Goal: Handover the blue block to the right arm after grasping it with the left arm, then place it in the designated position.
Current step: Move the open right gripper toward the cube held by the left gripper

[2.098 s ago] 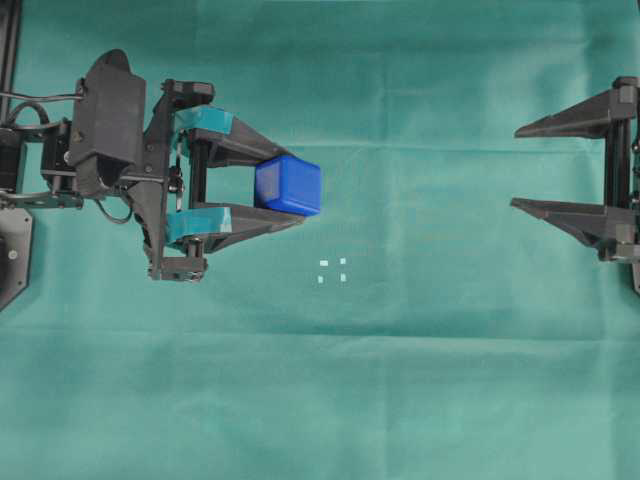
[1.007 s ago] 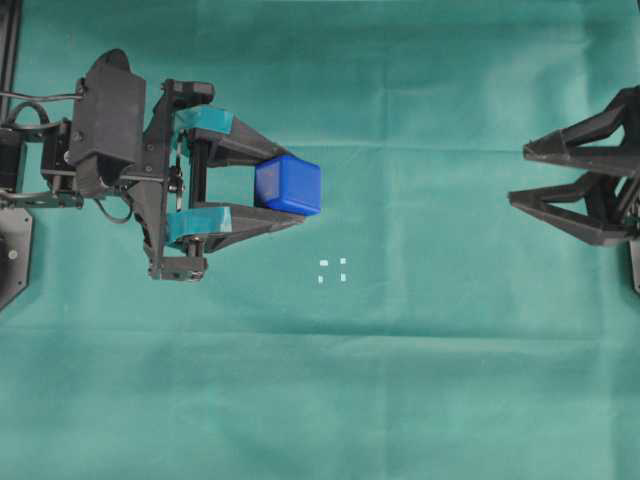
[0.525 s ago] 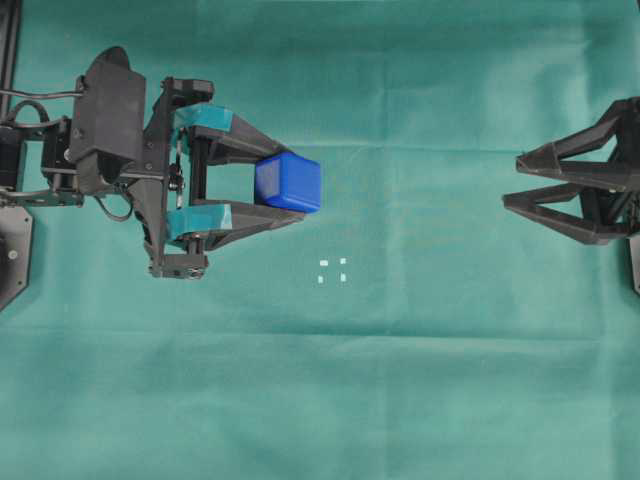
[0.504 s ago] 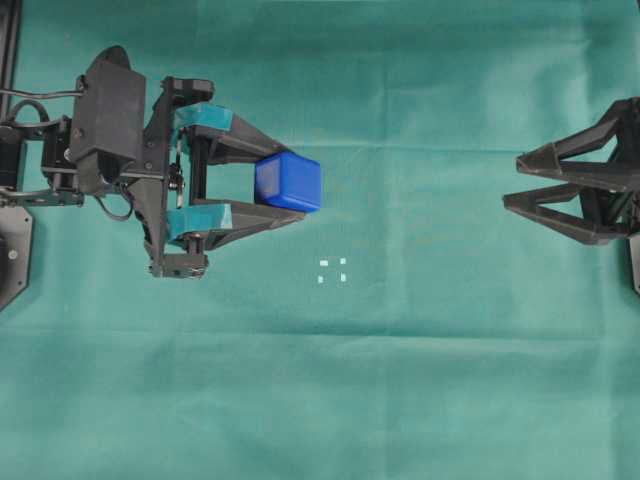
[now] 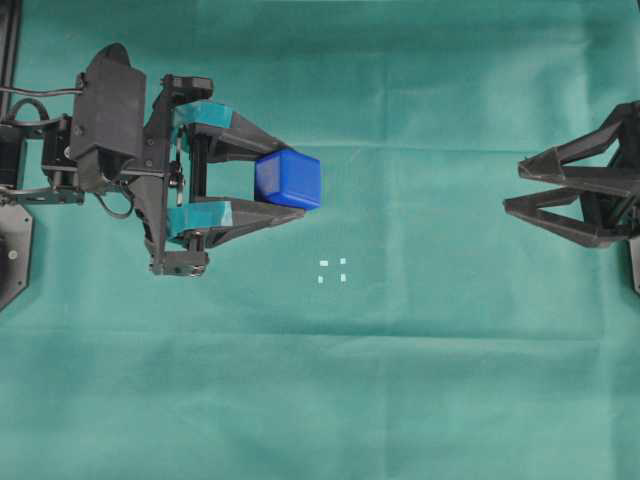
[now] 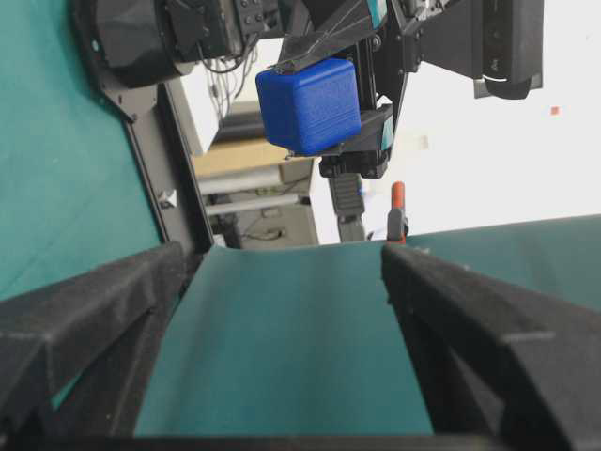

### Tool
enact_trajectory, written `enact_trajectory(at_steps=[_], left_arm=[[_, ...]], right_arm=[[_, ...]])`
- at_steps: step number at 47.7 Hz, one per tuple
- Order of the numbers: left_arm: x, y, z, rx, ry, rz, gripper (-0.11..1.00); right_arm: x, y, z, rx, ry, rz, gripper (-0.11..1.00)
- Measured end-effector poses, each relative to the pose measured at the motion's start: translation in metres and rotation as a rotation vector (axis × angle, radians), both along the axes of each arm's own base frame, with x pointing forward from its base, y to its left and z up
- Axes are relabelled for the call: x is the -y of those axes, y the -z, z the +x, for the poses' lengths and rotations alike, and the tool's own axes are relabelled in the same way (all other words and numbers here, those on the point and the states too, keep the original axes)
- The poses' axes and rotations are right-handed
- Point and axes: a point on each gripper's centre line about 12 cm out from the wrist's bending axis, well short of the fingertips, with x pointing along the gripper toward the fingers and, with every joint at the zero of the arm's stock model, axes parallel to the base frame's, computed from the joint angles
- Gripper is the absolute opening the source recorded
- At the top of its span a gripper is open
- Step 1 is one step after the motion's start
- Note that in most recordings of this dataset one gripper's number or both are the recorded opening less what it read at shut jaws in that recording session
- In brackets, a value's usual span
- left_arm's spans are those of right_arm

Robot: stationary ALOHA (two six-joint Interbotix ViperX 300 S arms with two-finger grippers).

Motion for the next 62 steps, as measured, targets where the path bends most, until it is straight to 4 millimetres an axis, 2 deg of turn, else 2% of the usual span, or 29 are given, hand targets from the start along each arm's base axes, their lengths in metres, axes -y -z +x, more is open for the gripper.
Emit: enact_trajectory(at_steps=[39, 49, 62], left_arm=[[-0.001, 0.001, 0.000, -0.006, -0.001, 0.001, 0.47], [-0.001, 0.001, 0.000, -0.011, -0.002, -0.003, 0.47], [-0.001, 0.001, 0.000, -0.012, -0.002, -0.003, 0.47]], right_arm=[[-0.002, 0.000, 0.005, -0.005, -0.013, 0.003, 0.93], [-0.004, -0.002, 0.019, -0.012, -0.038, 0.000, 0.93], [-0.003, -0.008, 0.055, -0.041, -0.057, -0.005, 0.93]])
